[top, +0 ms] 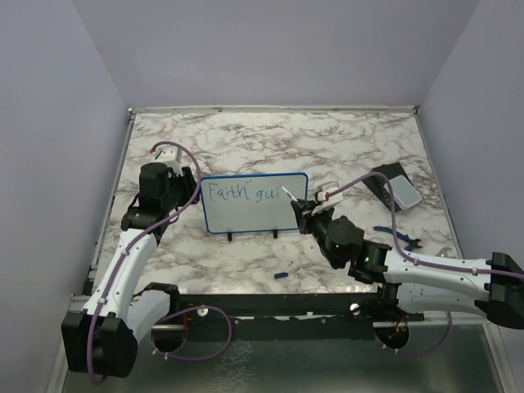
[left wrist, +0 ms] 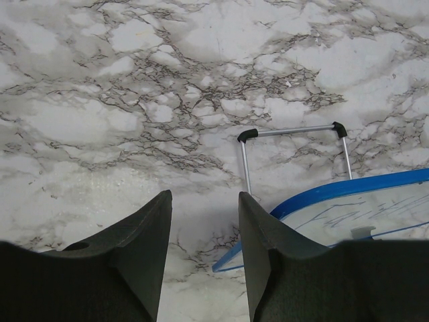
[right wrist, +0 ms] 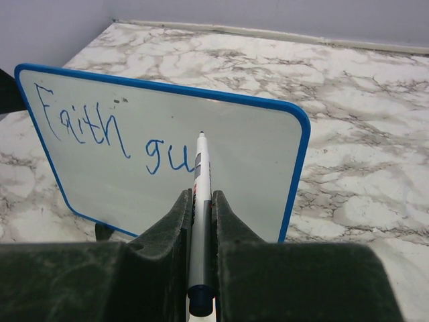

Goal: Write a sentence on the whiteboard

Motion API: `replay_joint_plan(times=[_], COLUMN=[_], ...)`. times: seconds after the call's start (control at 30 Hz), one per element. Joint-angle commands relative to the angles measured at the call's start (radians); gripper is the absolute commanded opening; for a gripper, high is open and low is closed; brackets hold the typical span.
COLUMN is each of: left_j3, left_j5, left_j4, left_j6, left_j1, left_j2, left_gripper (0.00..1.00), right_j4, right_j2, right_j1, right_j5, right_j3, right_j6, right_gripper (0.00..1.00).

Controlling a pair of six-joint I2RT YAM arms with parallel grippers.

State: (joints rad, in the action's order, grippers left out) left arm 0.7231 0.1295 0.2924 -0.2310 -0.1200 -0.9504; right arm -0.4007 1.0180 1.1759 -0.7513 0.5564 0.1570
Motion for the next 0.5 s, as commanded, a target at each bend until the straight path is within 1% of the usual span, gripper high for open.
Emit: replay_joint_plan(times=[0.0, 0.17, 0.47], left_j3=[-0.014, -0.014, -0.013], left_j5=[0.033, 0.033, 0.033], left_j4=[-0.014, -0.013, -0.013], left_j6=[-0.005, -0.006, -0.007], left_j1=[-0.006, -0.005, -0.006], left_j2=[0.015, 0.015, 0.012], left_gripper=[0.46, 0.46, 0.46], right_j4=[0.098, 0.145, 0.097], right_j2=[-0.020, -0.017, -0.004], right_j1=[-0.007, -0.007, -0.008], right_j5=[-0.020, -0.022, -0.055], right_j3=[-0.027, -0.035, -0.041], right_j6=[0.052, 0.090, 0.065], right_gripper=[0.01, 0.01, 0.01])
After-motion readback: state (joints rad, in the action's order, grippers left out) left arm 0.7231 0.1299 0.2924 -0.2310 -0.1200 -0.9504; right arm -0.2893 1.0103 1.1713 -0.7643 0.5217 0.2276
